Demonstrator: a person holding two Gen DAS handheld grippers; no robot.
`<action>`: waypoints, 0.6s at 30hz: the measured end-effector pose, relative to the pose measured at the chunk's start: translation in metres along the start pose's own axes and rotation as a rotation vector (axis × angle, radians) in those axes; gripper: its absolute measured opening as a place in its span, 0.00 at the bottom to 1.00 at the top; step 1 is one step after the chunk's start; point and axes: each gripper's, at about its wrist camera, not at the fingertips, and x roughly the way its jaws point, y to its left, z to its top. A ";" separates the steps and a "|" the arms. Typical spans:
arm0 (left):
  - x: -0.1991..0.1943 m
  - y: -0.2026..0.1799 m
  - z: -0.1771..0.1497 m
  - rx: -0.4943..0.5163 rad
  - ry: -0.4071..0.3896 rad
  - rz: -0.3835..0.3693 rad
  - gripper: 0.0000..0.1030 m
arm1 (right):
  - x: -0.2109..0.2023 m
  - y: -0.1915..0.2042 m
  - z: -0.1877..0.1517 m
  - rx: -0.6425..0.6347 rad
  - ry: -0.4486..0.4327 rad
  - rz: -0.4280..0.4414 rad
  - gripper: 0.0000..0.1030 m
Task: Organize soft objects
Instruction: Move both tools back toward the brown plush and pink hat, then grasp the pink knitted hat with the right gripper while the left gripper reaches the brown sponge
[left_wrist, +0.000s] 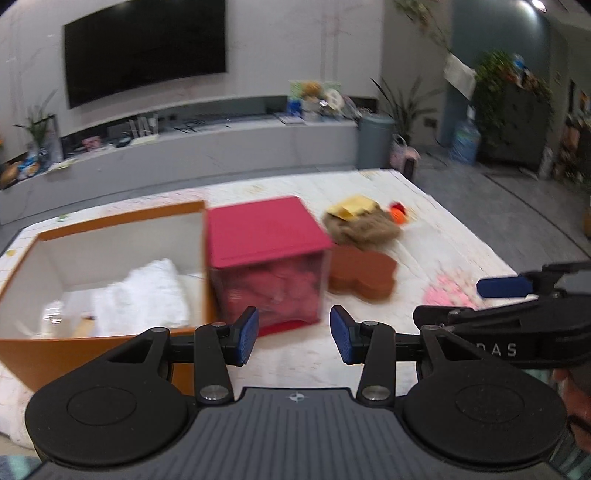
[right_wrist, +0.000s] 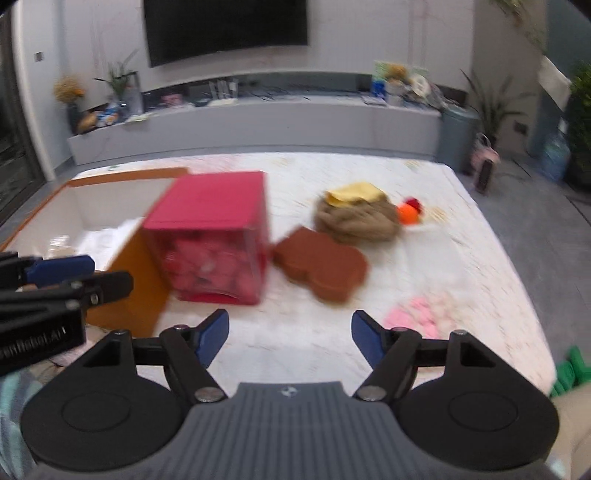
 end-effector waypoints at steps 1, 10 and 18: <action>0.004 -0.007 0.001 0.015 0.005 -0.006 0.49 | 0.001 -0.006 -0.001 0.003 0.011 -0.015 0.76; 0.033 -0.053 0.012 0.127 0.028 -0.038 0.49 | 0.023 -0.062 0.005 0.012 0.120 -0.137 0.79; 0.065 -0.069 0.017 0.193 0.063 -0.025 0.49 | 0.051 -0.095 0.017 0.078 0.205 -0.137 0.85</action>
